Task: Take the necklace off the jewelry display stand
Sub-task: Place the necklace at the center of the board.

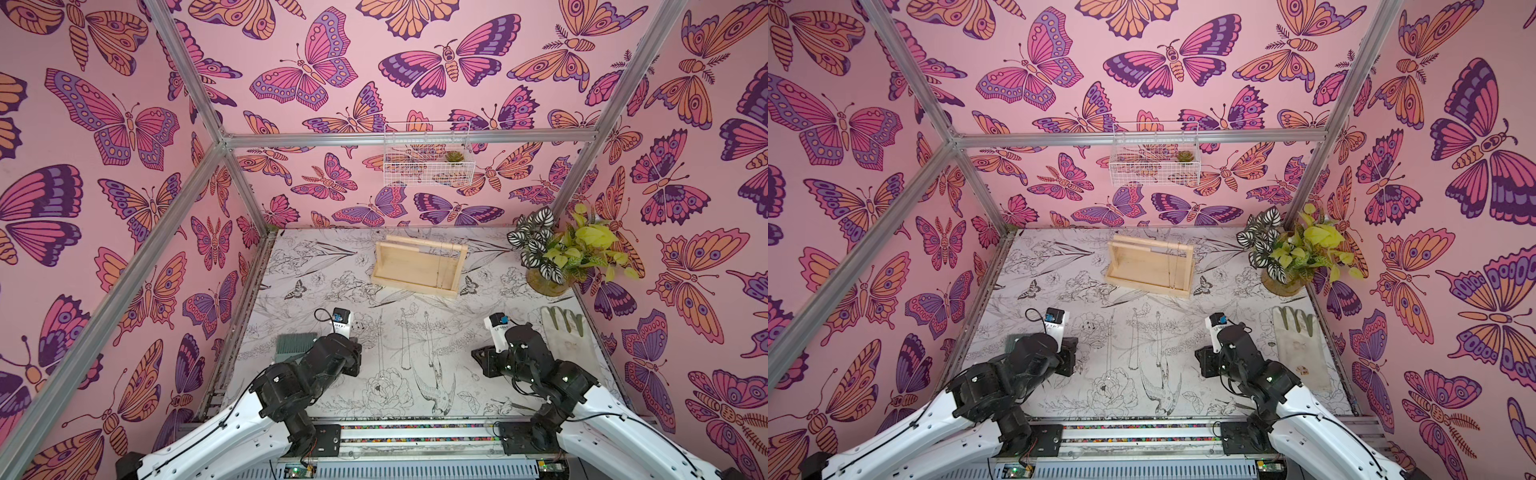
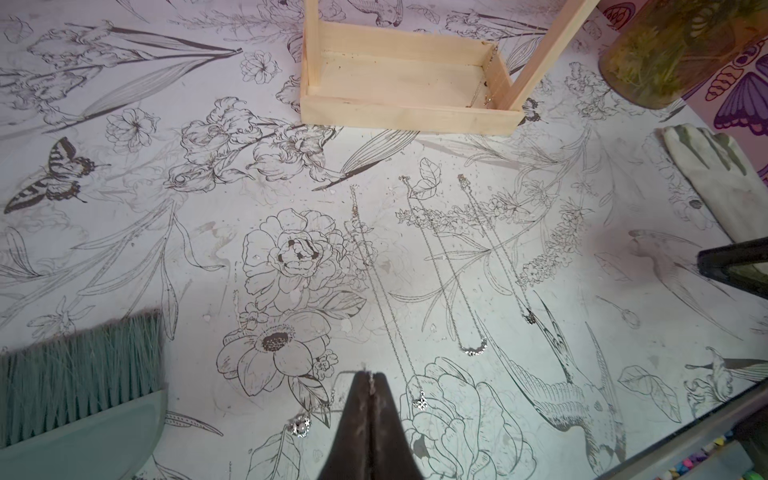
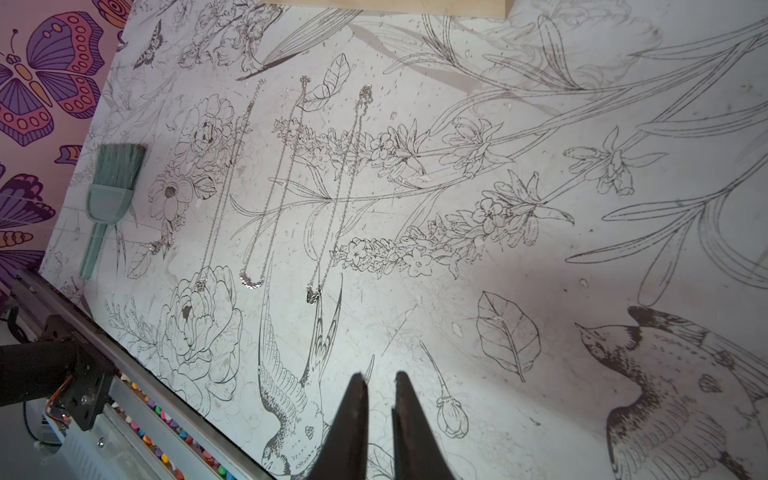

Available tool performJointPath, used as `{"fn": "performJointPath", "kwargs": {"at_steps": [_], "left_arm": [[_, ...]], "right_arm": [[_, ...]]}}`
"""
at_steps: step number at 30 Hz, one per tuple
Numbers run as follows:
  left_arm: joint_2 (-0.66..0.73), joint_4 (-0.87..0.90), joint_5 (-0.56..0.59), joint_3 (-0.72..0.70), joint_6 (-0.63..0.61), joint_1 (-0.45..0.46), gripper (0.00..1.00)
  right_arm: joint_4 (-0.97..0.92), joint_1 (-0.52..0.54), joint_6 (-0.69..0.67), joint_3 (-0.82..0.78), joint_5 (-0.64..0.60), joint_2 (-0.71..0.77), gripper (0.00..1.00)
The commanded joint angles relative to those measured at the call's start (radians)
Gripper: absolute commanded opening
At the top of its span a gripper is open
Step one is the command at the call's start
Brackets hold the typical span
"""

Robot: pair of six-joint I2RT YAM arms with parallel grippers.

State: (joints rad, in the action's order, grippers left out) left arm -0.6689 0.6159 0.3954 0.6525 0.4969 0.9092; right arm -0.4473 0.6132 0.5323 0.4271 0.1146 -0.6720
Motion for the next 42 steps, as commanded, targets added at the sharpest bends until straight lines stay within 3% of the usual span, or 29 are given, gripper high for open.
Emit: {"fn": "performJointPath", "kwargs": {"at_steps": [1,15,23,32,37,42], "left_arm": [[-0.044,-0.036,0.07,0.038,-0.055,-0.011,0.04],[-0.271,-0.199,0.003,0.058,-0.156,-0.209,0.01],[-0.402,-0.281,-0.019,0.085,-0.194,-0.271,0.12],[-0.572,-0.384,-0.027,0.101,-0.201,-0.319,0.11],[-0.594,-0.415,-0.039,0.105,-0.199,-0.339,0.09],[-0.567,-0.382,-0.142,0.062,-0.151,-0.34,0.25]], "right_arm": [[0.037,0.008,0.01,0.002,0.014,-0.028,0.17],[0.097,0.007,-0.006,0.034,0.023,-0.139,0.17],[0.116,0.007,-0.014,0.035,0.034,-0.17,0.17],[0.122,0.007,-0.026,0.032,0.046,-0.19,0.17],[0.113,0.007,-0.038,0.029,0.042,-0.191,0.18],[0.104,0.007,-0.046,0.042,0.051,-0.192,0.18]]}}
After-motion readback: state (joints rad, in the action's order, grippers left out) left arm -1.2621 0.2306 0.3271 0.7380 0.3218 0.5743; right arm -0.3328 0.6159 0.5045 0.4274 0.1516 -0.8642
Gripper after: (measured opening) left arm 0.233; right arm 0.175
